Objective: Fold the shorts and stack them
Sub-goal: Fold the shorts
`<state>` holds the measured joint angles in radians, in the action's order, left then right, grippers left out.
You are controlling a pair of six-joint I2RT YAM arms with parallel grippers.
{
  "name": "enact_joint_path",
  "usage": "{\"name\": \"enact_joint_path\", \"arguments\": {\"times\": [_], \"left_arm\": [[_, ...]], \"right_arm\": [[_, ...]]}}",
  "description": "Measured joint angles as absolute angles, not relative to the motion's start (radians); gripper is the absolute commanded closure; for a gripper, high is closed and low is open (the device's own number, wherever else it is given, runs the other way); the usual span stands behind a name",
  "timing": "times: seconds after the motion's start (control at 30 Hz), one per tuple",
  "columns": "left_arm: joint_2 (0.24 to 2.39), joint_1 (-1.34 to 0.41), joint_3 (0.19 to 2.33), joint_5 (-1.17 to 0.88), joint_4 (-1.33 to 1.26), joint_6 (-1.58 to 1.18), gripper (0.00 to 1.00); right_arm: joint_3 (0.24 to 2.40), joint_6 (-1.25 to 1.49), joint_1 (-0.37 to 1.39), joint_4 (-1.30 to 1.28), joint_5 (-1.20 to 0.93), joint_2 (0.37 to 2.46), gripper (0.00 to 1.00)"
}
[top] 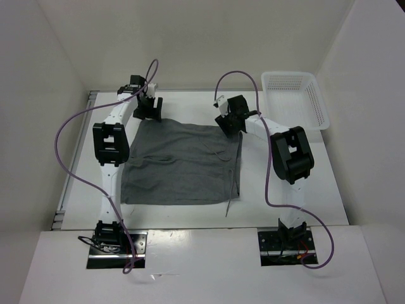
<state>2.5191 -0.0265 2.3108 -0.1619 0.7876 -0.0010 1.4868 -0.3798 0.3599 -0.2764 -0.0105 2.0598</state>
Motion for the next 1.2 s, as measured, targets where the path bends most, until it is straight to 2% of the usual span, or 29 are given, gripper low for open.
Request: {"name": "enact_joint_path", "arguments": {"times": [0.13, 0.17, 0.27, 0.3, 0.37, 0.4, 0.47, 0.53, 0.57, 0.8, 1.07, 1.2], "left_arm": [[2.52, -0.032, 2.287, -0.181, 0.819, -0.002, 0.24], [2.52, -0.032, 2.284, -0.189, 0.828, -0.002, 0.31], [2.518, -0.035, 2.271, -0.194, 0.834, 0.001, 0.42], [2.514, -0.035, 2.263, -0.197, 0.833, 0.0, 0.51], [2.504, -0.036, 2.241, -0.21, 0.838, -0.001, 0.65], [2.501, -0.037, 2.234, -0.218, 0.845, 0.001, 0.84], [2.5, -0.04, 2.228, -0.231, 0.852, -0.002, 1.0], [2.498, -0.045, 2.226, -0.235, 0.856, -0.005, 1.0], [2.497, -0.048, 2.226, -0.233, 0.856, -0.004, 1.0], [2.402, -0.073, 2.123, -0.123, 0.774, -0.005, 1.0], [1.965, -0.084, 1.785, 0.003, 0.593, -0.006, 1.0], [1.855, -0.086, 1.744, 0.024, 0.555, -0.006, 1.0]], "right_arm": [[1.479, -0.41, 0.36, -0.269, -0.001, 2.065, 0.37], [1.477, -0.416, 0.36, -0.27, 0.001, 2.067, 0.37], [1.47, -0.435, 0.36, -0.275, -0.009, 2.071, 0.37], [1.468, -0.443, 0.36, -0.277, -0.015, 2.071, 0.37], [1.464, -0.466, 0.36, -0.285, -0.035, 2.071, 0.52], [1.46, -0.476, 0.36, -0.288, -0.043, 2.071, 0.66], [1.451, -0.487, 0.36, -0.291, -0.052, 2.071, 0.78], [1.442, -0.498, 0.36, -0.291, -0.057, 2.071, 0.9], [1.438, -0.5, 0.36, -0.288, -0.052, 2.071, 1.0], [1.47, -0.462, 0.36, -0.263, 0.043, 2.067, 1.0], [1.486, -0.495, 0.36, -0.273, 0.055, 1.905, 1.0], [1.481, -0.515, 0.361, -0.282, 0.038, 1.801, 1.0]]}}
